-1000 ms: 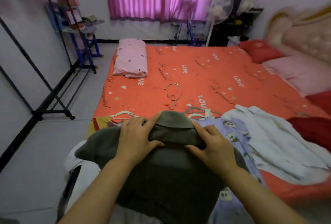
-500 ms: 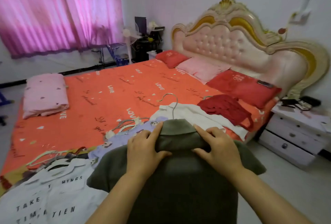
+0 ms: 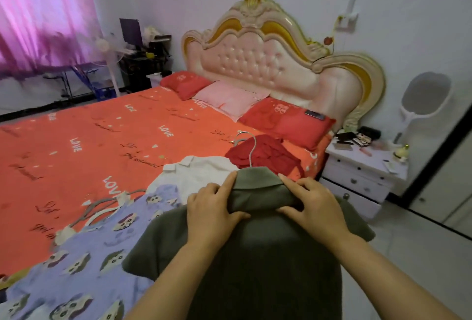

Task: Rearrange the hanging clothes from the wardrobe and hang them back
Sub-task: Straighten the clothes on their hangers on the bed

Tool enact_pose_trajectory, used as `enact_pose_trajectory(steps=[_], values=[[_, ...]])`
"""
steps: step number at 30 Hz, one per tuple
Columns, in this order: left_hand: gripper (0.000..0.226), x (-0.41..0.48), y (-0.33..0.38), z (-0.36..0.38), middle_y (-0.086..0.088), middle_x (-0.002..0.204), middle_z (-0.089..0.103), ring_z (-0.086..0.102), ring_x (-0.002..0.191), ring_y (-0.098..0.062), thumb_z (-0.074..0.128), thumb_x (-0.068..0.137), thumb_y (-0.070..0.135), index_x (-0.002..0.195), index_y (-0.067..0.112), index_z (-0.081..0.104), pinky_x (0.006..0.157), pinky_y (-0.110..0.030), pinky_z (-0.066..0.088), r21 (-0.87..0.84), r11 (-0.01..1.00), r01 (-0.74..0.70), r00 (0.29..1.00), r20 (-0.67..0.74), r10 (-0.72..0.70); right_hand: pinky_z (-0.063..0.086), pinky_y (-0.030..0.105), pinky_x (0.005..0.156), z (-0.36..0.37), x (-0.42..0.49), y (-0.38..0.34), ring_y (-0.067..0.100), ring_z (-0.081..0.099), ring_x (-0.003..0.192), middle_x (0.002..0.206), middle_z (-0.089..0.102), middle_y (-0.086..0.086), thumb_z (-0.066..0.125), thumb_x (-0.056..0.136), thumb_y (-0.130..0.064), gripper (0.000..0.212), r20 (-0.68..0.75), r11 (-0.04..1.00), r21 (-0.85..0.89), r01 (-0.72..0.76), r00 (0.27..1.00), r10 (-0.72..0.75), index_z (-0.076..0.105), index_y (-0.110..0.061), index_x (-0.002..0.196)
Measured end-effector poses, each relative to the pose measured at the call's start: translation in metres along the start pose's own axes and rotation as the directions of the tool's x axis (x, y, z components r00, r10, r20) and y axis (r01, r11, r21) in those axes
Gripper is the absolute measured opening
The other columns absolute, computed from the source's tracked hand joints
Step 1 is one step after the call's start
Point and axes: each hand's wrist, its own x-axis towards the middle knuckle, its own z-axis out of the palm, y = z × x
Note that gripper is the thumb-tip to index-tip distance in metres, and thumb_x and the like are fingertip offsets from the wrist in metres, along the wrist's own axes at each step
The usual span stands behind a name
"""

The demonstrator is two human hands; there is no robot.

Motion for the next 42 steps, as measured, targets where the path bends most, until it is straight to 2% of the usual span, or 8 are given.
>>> enact_pose_trajectory(steps=[9, 13, 16, 20, 23, 31, 35, 42], values=[[0.092, 0.144, 0.078, 0.098, 0.004, 0.104, 0.050, 0.046, 0.099, -0.016, 0.066, 0.070, 0.059, 0.145, 0.043, 0.015, 0.083, -0.031, 0.029, -0.071, 0.995, -0.065, 0.996, 0.055, 0.069, 0.037, 0.025, 0.074, 0.000, 0.090, 0.151, 0.016, 0.054, 0.086, 0.097, 0.060, 0.001, 0.072, 0.076, -0.045, 0.069, 0.008, 0.992, -0.097, -0.082, 0.997, 0.083, 0.044, -0.029, 0.137], [0.092, 0.200, 0.114, 0.144, 0.004, 0.103, 0.049, 0.045, 0.098, -0.016, 0.065, 0.071, 0.059, 0.145, 0.042, 0.013, 0.083, -0.030, 0.028, -0.061, 0.996, -0.067, 0.995, 0.070, 0.072, 0.041, 0.026, 0.073, 0.006, 0.127, 0.221, 0.016, 0.054, 0.087, 0.098, 0.059, 0.001, 0.071, 0.076, -0.045, 0.069, 0.027, 0.990, -0.098, -0.097, 0.995, 0.100, 0.045, -0.028, 0.137], [0.091, 0.242, 0.136, 0.183, 0.004, 0.108, 0.050, 0.045, 0.101, -0.016, 0.064, 0.072, 0.059, 0.145, 0.042, 0.012, 0.085, -0.031, 0.028, -0.048, 0.998, -0.042, 0.996, 0.072, 0.045, 0.045, 0.031, 0.073, 0.021, 0.162, 0.280, 0.020, 0.056, 0.088, 0.098, 0.060, 0.004, 0.073, 0.075, -0.044, 0.070, 0.018, 0.995, -0.078, -0.061, 0.998, 0.063, 0.046, -0.026, 0.137], [0.092, 0.294, 0.166, 0.230, 0.004, 0.111, 0.050, 0.044, 0.102, -0.015, 0.064, 0.073, 0.059, 0.145, 0.042, 0.009, 0.088, -0.030, 0.028, -0.012, 0.999, 0.035, 0.998, 0.058, -0.035, 0.043, 0.029, 0.081, 0.039, 0.212, 0.354, 0.016, 0.053, 0.094, 0.105, 0.059, 0.002, 0.069, 0.077, -0.048, 0.071, 0.067, 0.999, -0.038, -0.017, 0.998, 0.019, 0.041, -0.030, 0.140], [0.092, 0.328, 0.187, 0.256, 0.004, 0.111, 0.049, 0.043, 0.102, -0.014, 0.063, 0.074, 0.060, 0.145, 0.042, 0.008, 0.089, -0.030, 0.029, -0.003, 0.995, 0.101, 0.993, 0.059, -0.100, 0.044, 0.030, 0.078, 0.046, 0.250, 0.401, 0.016, 0.054, 0.089, 0.100, 0.059, 0.003, 0.070, 0.076, -0.046, 0.070, 0.090, 0.999, -0.004, 0.044, 0.995, -0.043, 0.044, -0.028, 0.138], [0.091, 0.414, 0.199, 0.312, 0.005, 0.105, 0.049, 0.044, 0.096, -0.014, 0.064, 0.073, 0.059, 0.145, 0.041, 0.012, 0.079, -0.028, 0.024, 0.016, 0.970, 0.242, 0.970, 0.021, -0.242, 0.046, 0.031, 0.064, 0.084, 0.354, 0.476, 0.018, 0.056, 0.074, 0.085, 0.060, 0.004, 0.081, 0.067, -0.037, 0.073, 0.101, 0.973, 0.038, 0.228, 0.968, -0.231, 0.053, -0.022, 0.132], [0.091, 0.459, 0.182, 0.345, 0.005, 0.107, 0.050, 0.044, 0.098, -0.013, 0.064, 0.074, 0.059, 0.145, 0.041, 0.010, 0.081, -0.028, 0.024, -0.001, 0.961, 0.275, 0.961, 0.017, -0.275, 0.049, 0.033, 0.060, 0.117, 0.405, 0.499, 0.019, 0.058, 0.071, 0.084, 0.060, 0.004, 0.084, 0.064, -0.036, 0.073, 0.121, 0.964, 0.026, 0.265, 0.956, -0.266, 0.055, -0.022, 0.130], [0.090, 0.538, 0.143, 0.389, 0.004, 0.108, 0.051, 0.045, 0.100, -0.014, 0.062, 0.074, 0.060, 0.146, 0.040, 0.010, 0.085, -0.030, 0.029, 0.004, 0.934, 0.358, 0.933, 0.017, -0.358, 0.045, 0.031, 0.062, 0.171, 0.499, 0.519, 0.019, 0.057, 0.072, 0.084, 0.060, 0.003, 0.082, 0.066, -0.036, 0.072, 0.189, 0.950, 0.046, 0.310, 0.931, -0.313, 0.054, -0.022, 0.131]])
